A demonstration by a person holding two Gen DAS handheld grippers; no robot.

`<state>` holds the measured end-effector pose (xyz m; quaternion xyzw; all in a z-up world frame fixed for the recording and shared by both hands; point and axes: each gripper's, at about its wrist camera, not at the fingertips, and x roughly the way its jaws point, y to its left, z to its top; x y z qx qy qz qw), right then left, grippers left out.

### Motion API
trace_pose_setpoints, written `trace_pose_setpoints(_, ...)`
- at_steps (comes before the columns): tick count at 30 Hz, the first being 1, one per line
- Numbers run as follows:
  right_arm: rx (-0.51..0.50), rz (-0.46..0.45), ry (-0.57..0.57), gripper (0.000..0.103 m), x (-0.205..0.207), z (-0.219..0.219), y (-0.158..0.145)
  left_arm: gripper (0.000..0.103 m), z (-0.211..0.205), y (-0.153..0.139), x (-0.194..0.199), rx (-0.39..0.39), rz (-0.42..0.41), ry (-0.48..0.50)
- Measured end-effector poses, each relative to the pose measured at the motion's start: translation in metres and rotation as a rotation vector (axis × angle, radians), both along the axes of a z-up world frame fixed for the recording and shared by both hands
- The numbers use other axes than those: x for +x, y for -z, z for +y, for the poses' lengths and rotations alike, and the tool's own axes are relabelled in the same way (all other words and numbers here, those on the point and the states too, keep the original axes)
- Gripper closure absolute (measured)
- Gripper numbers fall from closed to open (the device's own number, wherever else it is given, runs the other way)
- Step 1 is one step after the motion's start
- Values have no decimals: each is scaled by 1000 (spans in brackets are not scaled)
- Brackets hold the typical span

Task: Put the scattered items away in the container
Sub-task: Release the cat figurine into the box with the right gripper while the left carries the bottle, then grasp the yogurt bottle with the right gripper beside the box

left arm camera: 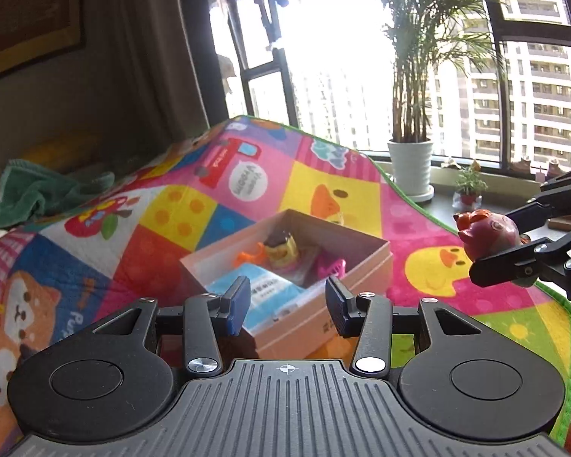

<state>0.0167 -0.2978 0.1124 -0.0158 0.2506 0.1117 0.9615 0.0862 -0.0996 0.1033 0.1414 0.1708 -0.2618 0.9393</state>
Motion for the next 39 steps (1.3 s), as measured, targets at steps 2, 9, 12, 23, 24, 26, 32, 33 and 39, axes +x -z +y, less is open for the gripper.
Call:
trace_pose_setpoints(2,-5,2,12,54,22,-6,0,54,-8,3,24,-5,-4,-2)
trace_pose_setpoints(9,36,17,48,54,90,-19,-6,38,27,23,70,-149,169,-99)
trace_pose_setpoints(12,23,16,43,54,119,-10,-4,24,42,43,57,-135,256,-91)
trace_pose_setpoints(23,-71,11,56,36,102,34,26,1,72,80,-2,-149,404,-93)
trace_pose_setpoints(24,-66,35,62,36,93,35,33,1,72,82,-4,-157,408,-90)
trace_pose_setpoints(26,-37,94,83,36,76,38,52,1,72,86,-10,-169,411,-89)
trace_pose_setpoints(32,20,187,134,36,45,50,92,0,70,98,-25,-146,410,-128)
trace_pose_setpoints(33,17,191,136,36,45,54,95,0,70,99,-29,-132,394,-132)
trace_pose_setpoints(39,-15,205,162,37,63,72,102,0,65,100,-33,-95,369,-162)
